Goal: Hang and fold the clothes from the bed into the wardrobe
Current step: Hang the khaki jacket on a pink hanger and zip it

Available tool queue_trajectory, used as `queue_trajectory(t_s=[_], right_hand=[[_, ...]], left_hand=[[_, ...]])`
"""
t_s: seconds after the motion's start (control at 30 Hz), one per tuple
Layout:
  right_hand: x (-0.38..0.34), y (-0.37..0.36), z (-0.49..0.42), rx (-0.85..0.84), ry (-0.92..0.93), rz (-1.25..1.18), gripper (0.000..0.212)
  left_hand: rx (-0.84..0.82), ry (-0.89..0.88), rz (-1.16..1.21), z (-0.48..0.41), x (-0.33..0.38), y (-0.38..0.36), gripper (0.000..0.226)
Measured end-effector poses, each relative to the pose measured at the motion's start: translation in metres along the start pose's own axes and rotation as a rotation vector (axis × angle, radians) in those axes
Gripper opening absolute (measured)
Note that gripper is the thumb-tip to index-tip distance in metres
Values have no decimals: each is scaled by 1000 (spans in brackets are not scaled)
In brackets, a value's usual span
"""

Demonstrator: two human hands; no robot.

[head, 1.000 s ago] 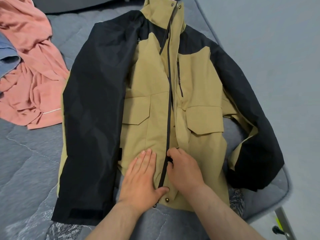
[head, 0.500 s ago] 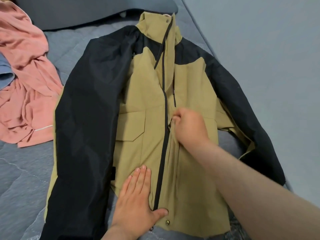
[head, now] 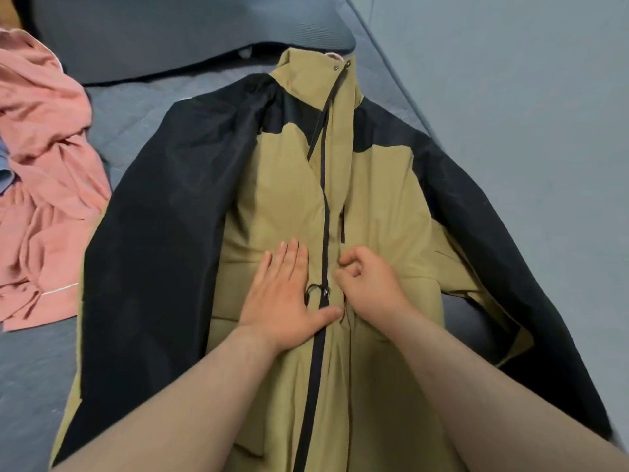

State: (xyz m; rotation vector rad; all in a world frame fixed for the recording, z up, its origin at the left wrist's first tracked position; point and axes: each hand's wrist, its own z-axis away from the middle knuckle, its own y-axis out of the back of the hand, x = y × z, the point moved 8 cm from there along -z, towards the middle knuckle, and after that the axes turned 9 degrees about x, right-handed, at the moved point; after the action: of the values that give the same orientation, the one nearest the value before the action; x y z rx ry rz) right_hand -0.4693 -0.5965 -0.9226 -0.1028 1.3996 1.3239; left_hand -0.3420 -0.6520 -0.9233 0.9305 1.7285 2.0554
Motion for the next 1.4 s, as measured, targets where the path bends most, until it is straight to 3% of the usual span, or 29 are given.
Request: queue_trajectory(t_s=[0.2,0.3,0.37,0.5,0.57,0.63,0.67,0.73,0.8,0.83,0.97,1.03,1.13,1.2,1.27,1.4], right_hand=[[11,-2,-9,22,-80,-5,16],[-7,-9,-18,45,-2,145,20],[-14,-6,-20,73,44,212,22],[13,29,-13,236,-38,209,21],[7,36,0,358,148,415,39],[-22,25,17,433,555,562,46],[-35,14,26,370,746,579,45],[-43,-14,28,6,883,535,43],[-29,-28,17,-278,719,462,40],[-22,-29,11,-309,651,407,41],[-9,-26,-3,-278,583,321,49],[-6,-26,2,-245,602,361,42],[-11,-26,18,-133,763,401,27],[-9,-26,21,-120,764,407,23],[-9,-26,20,-111,709,367,16],[-7,-21,4,-84,395,155,16]], left_hand=[[49,-7,-17,3,-6,-15,115],[64,-3,0,2,-6,-16,114],[66,-17,20,2,-6,-17,111],[111,-31,53,2,-8,-16,94],[129,-25,61,2,-8,-16,94],[131,-34,68,3,-7,-17,95],[134,-44,71,4,-7,-17,93],[156,-61,93,5,-8,-16,84],[172,-63,133,6,-9,-17,74],[182,-53,147,7,-11,-17,70],[239,-1,223,7,-14,-11,63],[245,-10,244,7,-15,-10,66],[229,-20,185,10,-12,-10,81],[188,-14,119,10,-8,-12,98],[158,-6,66,9,-7,-14,110],[122,20,-18,7,-8,-18,117]])
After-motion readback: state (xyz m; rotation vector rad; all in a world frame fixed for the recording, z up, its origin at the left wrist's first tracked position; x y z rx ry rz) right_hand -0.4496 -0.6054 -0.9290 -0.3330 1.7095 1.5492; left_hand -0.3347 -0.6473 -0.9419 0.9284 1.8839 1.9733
